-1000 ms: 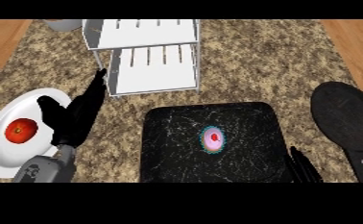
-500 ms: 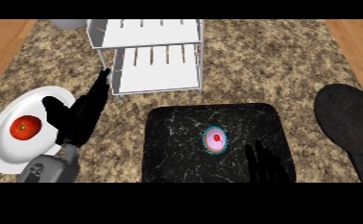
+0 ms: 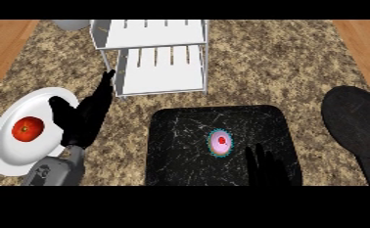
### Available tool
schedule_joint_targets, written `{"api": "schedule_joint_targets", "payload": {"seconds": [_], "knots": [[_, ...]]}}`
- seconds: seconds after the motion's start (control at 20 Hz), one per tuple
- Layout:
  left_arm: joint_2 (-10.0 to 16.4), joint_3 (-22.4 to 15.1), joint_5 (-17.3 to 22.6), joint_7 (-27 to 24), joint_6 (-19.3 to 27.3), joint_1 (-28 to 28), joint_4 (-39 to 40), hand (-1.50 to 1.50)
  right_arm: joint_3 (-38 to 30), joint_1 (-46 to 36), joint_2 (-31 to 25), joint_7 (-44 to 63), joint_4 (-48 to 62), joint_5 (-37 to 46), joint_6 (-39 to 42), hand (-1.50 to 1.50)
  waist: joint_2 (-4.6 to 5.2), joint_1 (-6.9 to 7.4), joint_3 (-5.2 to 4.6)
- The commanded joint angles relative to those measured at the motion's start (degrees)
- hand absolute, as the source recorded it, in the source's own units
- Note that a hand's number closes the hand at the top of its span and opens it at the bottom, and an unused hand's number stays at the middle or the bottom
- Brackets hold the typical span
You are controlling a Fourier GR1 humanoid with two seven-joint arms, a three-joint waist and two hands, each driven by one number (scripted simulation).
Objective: Pick the cupcake from the tray and place it in the tiered basket
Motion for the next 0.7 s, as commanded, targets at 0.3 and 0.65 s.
{"api": "schedule_joint_targets", "payload": {"seconds": [0.3,0.65], "knots": [[-3.91,-1.37,-2.33,-0.39,-0.34,-0.83,2.22,0.00,1.07,-5.85,9.18,7.19,11.44,3.61,-2.00,-1.50,0.14,-0.60,-0.12],[-2.46,2.17,-1.25,0.07,-3.89,-3.69,5.03,0.00,-3.50,-6.15,7.04,4.08,18.97,0.75,-11.39,-1.50,0.23,-0.83,-0.09]]}}
